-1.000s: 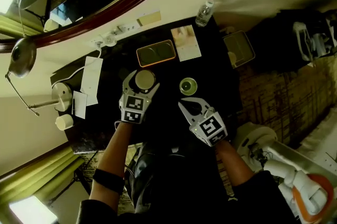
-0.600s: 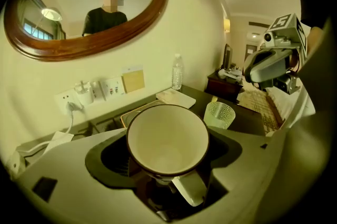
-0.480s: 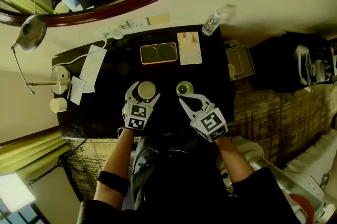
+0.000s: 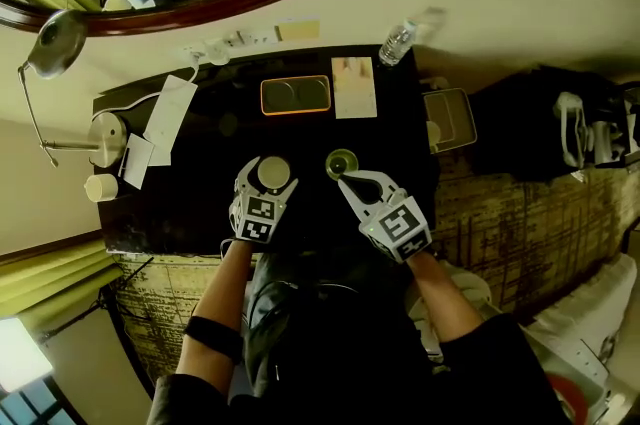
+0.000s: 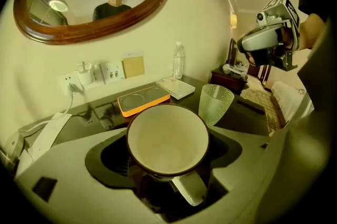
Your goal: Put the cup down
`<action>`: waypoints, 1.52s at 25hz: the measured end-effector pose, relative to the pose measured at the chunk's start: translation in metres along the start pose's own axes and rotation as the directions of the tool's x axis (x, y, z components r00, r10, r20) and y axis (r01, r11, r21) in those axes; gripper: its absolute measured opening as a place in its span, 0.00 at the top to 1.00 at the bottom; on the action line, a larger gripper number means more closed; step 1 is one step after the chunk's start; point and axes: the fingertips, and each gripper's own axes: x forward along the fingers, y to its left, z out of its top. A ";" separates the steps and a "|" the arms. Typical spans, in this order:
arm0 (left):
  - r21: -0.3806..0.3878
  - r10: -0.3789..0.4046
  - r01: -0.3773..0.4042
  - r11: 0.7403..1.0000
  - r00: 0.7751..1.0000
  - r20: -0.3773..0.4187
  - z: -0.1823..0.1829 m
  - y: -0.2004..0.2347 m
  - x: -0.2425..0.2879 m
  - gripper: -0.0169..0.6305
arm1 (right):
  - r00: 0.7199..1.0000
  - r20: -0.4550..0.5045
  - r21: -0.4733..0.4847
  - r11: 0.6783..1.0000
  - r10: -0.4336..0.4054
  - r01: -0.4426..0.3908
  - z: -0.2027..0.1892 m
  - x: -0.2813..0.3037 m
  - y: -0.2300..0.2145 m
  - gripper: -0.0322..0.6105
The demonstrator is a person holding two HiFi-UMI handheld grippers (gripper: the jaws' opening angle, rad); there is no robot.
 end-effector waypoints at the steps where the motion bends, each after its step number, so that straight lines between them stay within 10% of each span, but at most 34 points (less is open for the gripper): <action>1: 0.000 -0.002 0.002 1.000 1.000 -0.004 -0.003 -0.001 0.001 0.36 | 1.000 -0.003 -0.002 1.000 0.000 0.000 -0.001 0.000 0.000 0.93; 22: -0.057 -0.017 0.016 0.998 1.000 -0.013 -0.019 -0.004 0.007 0.27 | 1.000 -0.010 -0.003 1.000 -0.020 0.020 -0.006 -0.010 -0.009 0.93; 38: -0.024 0.023 -0.020 1.000 0.993 0.120 0.056 -0.005 -0.098 0.40 | 1.000 0.015 -0.030 0.999 -0.022 0.023 0.007 -0.008 -0.005 0.93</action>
